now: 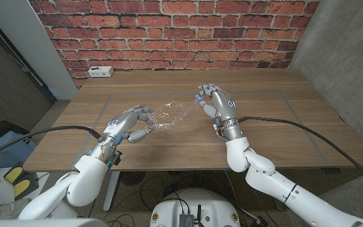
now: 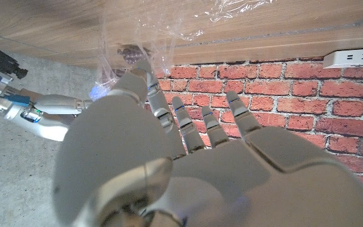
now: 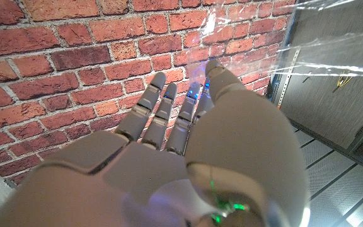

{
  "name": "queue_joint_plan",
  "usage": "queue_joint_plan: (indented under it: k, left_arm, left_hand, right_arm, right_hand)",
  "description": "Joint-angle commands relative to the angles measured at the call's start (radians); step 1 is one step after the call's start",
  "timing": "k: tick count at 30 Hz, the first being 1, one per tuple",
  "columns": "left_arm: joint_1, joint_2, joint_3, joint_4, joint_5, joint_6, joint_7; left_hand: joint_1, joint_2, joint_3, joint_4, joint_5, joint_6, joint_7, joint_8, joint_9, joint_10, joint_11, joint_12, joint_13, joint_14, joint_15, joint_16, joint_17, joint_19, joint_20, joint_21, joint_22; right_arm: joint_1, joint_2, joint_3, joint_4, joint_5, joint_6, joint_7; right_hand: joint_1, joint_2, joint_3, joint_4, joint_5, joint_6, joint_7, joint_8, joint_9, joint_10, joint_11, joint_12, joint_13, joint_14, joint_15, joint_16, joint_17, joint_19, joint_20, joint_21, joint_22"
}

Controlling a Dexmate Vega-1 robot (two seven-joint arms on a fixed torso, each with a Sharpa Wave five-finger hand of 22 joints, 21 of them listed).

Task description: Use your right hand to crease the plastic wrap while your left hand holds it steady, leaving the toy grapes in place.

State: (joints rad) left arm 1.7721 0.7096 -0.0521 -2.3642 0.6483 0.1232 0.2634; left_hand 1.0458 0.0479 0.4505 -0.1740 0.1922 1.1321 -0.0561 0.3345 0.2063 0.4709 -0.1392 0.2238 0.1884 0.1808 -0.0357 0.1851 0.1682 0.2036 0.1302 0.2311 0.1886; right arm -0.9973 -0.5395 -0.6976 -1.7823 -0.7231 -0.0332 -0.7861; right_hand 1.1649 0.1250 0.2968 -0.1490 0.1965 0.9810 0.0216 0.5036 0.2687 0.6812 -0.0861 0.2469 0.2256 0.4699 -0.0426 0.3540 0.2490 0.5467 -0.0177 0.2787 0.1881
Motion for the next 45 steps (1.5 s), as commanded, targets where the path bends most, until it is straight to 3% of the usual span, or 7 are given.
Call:
queue_joint_plan:
  k: [1,5,13,23,45]
  left_arm:
    - [-0.038,-0.014,0.025,0.059,-0.027,0.015,0.053]
    - [-0.045,-0.022,0.021,0.082,-0.069,0.002,0.077]
    - [-0.074,-0.038,0.049,0.115,-0.037,0.034,0.167]
    - [-0.126,-0.025,0.072,0.158,-0.038,0.081,0.214]
    - [-0.216,0.059,0.119,0.205,-0.094,0.166,0.209]
  left_hand:
    - [0.013,-0.002,0.005,0.002,0.006,0.097,0.102,0.004,0.007,0.008,-0.001,-0.002,0.006,0.010,-0.018,0.002,0.001,0.013,0.000,0.002,0.004]
    - [0.016,0.000,0.006,0.002,0.007,0.104,0.109,0.007,0.010,0.010,0.002,-0.003,0.006,0.011,-0.017,0.002,0.001,0.015,0.000,0.002,0.004]
    - [0.021,0.001,0.007,0.001,0.009,0.102,0.114,0.007,0.016,0.015,0.000,-0.003,0.006,0.015,-0.020,0.002,0.000,0.021,-0.001,0.005,0.004]
    - [0.025,-0.002,0.006,0.001,0.010,0.103,0.112,0.004,0.017,0.017,-0.005,-0.004,0.006,0.031,-0.030,0.005,0.000,0.032,-0.010,0.008,0.004]
    - [0.025,-0.004,0.000,0.005,0.008,0.099,0.103,-0.007,0.012,0.013,-0.004,-0.009,0.006,0.035,-0.034,0.001,0.001,0.036,-0.012,0.009,0.006]
  right_arm:
    - [0.091,0.067,-0.046,0.123,0.001,0.022,-0.040]
    - [0.121,0.086,-0.059,0.164,0.009,0.033,-0.060]
    - [0.185,0.125,-0.084,0.253,0.030,0.064,-0.096]
    - [0.262,0.161,-0.117,0.345,0.054,0.094,-0.106]
    - [0.351,0.188,-0.172,0.435,0.070,0.120,-0.081]
  right_hand:
    - [0.002,0.003,-0.003,-0.001,0.005,0.007,0.003,0.004,0.002,0.012,0.002,-0.002,0.002,0.012,-0.168,0.000,0.002,0.008,0.002,0.003,0.003]
    - [0.002,0.003,-0.003,-0.001,0.004,0.009,0.005,0.005,0.001,0.013,0.003,-0.003,0.002,0.015,-0.169,0.001,0.003,0.010,0.001,0.004,0.003]
    - [0.002,0.003,-0.003,-0.001,0.004,0.010,0.005,0.005,-0.001,0.018,0.001,-0.002,0.002,0.019,-0.169,0.001,0.004,0.011,0.001,0.004,0.003]
    - [0.002,0.004,-0.004,-0.001,0.004,0.009,0.005,0.005,-0.002,0.022,0.002,-0.002,0.002,0.023,-0.170,0.002,0.006,0.012,0.000,0.005,0.003]
    - [0.003,0.003,-0.004,-0.002,0.004,0.007,0.004,0.008,-0.003,0.024,-0.001,-0.004,0.003,0.026,-0.170,-0.003,0.008,0.012,0.000,0.005,0.003]
